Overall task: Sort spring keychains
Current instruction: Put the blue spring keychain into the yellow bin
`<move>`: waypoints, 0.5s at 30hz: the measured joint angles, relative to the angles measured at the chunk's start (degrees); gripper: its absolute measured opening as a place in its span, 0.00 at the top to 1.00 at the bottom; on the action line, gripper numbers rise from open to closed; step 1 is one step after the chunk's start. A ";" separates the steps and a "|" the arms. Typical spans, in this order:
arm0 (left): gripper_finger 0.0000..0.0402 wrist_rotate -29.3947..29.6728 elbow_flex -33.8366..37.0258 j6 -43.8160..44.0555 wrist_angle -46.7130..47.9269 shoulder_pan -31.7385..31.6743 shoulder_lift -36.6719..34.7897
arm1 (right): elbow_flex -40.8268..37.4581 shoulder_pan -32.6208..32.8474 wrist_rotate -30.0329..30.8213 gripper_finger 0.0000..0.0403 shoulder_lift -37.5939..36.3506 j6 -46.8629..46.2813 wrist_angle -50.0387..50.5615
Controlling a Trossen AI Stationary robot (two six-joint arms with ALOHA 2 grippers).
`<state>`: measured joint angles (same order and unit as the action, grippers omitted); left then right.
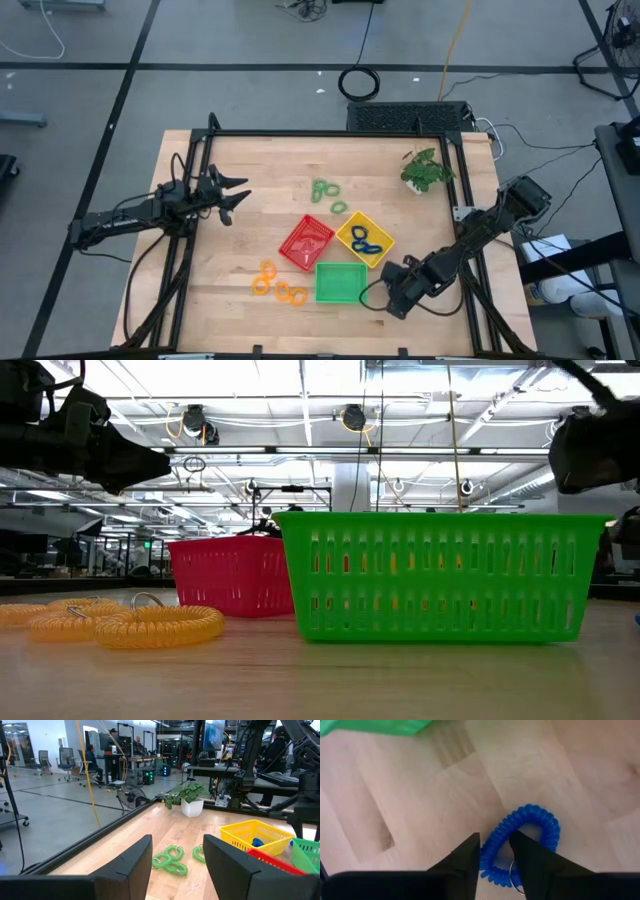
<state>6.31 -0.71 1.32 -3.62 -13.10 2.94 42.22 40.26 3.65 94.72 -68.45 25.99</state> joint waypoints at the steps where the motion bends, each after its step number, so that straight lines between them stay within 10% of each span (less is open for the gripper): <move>1: 0.54 0.00 0.00 0.00 -0.02 0.00 -0.02 | 0.00 -0.01 -0.08 0.76 0.00 -1.03 0.13; 15: 0.54 -0.02 0.02 0.00 -0.02 0.02 -0.02 | 0.00 -0.01 -0.56 0.98 0.00 -2.52 0.48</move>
<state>6.28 -0.69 1.32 -3.64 -13.08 2.92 42.22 40.25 3.08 94.72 -70.97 26.46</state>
